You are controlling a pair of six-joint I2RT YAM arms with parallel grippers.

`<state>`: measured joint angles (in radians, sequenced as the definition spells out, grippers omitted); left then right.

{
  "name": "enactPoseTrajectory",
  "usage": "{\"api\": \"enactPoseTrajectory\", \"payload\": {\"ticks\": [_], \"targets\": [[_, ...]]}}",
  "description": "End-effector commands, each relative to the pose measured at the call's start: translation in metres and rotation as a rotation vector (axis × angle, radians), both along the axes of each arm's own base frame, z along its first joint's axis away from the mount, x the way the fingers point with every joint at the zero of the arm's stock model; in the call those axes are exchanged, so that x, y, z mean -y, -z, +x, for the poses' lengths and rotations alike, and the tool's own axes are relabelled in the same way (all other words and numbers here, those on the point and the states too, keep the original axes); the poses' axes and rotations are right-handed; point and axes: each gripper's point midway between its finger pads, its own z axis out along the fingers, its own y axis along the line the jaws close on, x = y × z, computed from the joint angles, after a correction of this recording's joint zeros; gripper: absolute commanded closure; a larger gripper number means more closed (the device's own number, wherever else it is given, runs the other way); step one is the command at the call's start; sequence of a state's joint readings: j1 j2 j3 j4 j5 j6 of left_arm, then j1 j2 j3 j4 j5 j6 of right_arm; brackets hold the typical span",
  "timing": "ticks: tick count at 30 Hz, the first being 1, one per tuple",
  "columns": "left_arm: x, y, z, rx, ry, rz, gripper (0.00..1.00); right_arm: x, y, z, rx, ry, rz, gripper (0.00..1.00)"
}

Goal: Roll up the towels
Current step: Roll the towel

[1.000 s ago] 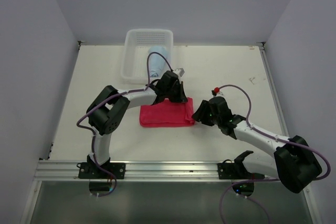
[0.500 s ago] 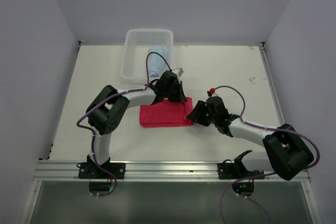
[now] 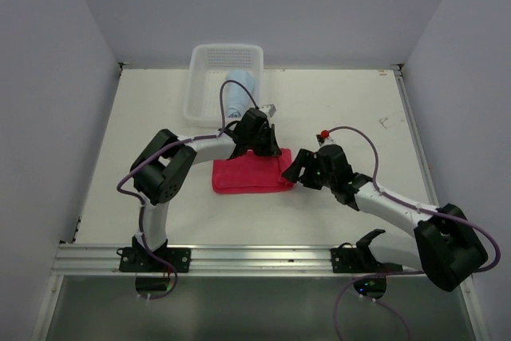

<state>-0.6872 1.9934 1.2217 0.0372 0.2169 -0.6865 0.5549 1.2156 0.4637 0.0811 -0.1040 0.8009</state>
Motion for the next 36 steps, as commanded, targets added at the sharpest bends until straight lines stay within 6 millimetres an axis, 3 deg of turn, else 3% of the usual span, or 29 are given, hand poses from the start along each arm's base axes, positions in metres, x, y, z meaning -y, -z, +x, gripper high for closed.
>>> {"api": "enactPoseTrajectory", "payload": {"ticks": [1, 5, 10, 16, 26, 30, 36], "targets": [[-0.003, -0.003, 0.007, 0.040, 0.008, -0.005, 1.00, 0.003, -0.032, 0.010, 0.076, 0.001, 0.002, 0.30], [-0.003, -0.003, 0.008, 0.040, 0.008, -0.007, 1.00, 0.013, -0.031, 0.012, 0.072, 0.057, 0.013, 0.37], [-0.003, -0.003, 0.007, 0.038, 0.010, -0.006, 1.00, 0.013, -0.018, 0.016, 0.029, 0.080, 0.032, 0.56], [-0.004, -0.003, 0.007, 0.040, 0.009, -0.003, 1.00, -0.003, -0.009, 0.018, -0.002, 0.034, 0.085, 0.53], [-0.003, -0.003, 0.008, 0.040, 0.008, -0.005, 1.00, -0.009, 0.021, 0.015, -0.061, 0.007, 0.090, 0.49], [-0.004, -0.003, 0.009, 0.040, 0.005, -0.005, 1.00, -0.011, 0.032, 0.012, -0.077, -0.001, 0.083, 0.53], [-0.004, -0.002, 0.010, 0.038, -0.002, -0.005, 1.00, -0.012, 0.036, 0.010, -0.056, -0.024, 0.045, 0.73]]}}
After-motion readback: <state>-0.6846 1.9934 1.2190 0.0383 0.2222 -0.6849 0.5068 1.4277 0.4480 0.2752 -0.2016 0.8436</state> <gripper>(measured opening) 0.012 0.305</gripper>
